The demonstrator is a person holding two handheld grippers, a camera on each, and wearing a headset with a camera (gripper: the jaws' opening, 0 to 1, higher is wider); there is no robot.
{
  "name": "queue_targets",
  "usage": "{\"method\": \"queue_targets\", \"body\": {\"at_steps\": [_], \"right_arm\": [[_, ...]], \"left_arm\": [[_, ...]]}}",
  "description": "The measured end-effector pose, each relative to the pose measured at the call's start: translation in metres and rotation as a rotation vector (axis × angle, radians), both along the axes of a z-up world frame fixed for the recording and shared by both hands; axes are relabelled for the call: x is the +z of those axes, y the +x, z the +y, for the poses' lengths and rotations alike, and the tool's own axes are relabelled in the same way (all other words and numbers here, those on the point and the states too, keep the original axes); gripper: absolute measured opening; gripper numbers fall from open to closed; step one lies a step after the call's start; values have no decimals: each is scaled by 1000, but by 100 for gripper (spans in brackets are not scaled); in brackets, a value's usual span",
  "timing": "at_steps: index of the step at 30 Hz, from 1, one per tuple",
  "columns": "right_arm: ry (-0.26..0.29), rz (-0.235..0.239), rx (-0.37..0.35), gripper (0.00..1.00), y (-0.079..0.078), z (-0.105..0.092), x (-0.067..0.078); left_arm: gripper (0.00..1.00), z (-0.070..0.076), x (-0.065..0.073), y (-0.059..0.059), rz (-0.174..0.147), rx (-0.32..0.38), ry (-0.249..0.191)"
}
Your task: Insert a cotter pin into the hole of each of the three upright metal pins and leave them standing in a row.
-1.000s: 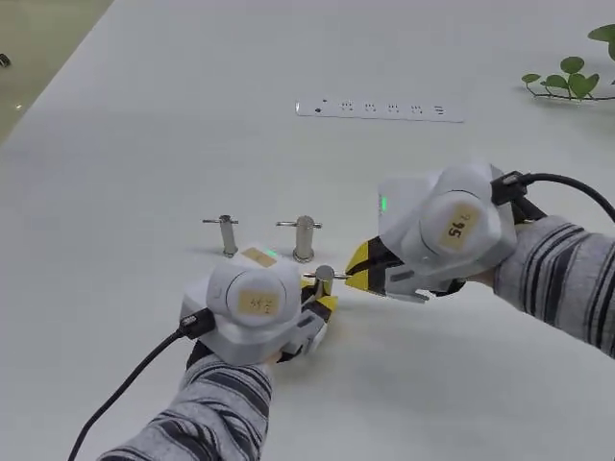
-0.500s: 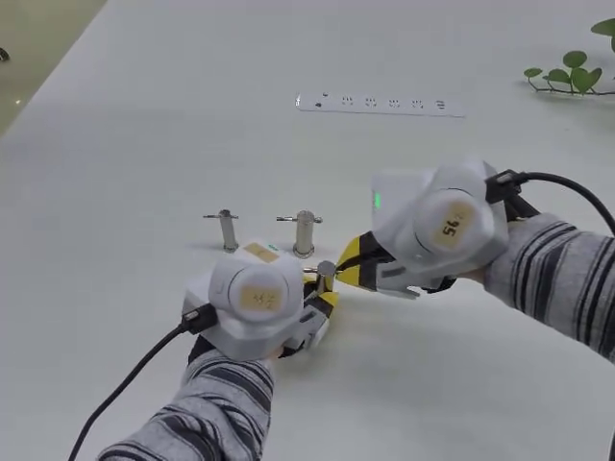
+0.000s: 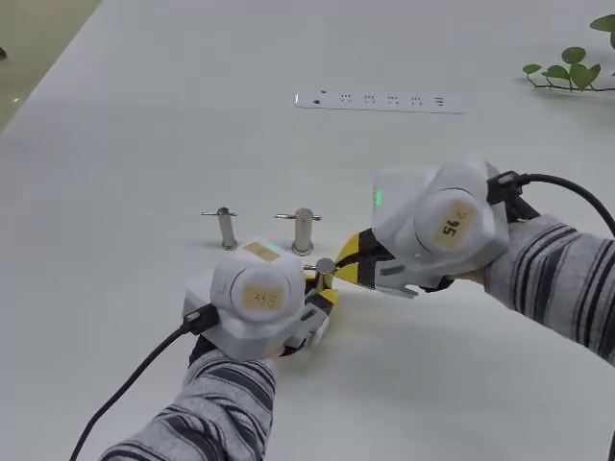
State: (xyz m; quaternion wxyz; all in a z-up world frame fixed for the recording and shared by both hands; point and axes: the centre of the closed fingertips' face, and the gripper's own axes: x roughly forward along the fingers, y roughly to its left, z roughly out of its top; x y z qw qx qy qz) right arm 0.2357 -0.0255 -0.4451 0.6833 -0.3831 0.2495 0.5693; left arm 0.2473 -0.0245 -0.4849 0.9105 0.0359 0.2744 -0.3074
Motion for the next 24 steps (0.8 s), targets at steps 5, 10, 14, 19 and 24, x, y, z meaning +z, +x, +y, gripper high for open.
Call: {"method": "queue_targets", "body": {"at_steps": [5,10,14,19,24], "right_arm": [[20,-13,-32,7,3,-2,4],[11,-8,-37,3,3,-7,4],[5,-2,-28,0,1,-8,3],[10,1,-28,0,1,-6,3],[19,27,-61,0,3,-6,4]], "left_arm": [[10,0,0,0,2,5,-2],[10,0,0,-1,3,6,-1],[10,0,0,0,6,7,-4],[10,0,0,-1,10,3,-6],[10,0,0,-1,9,6,-6]]}}
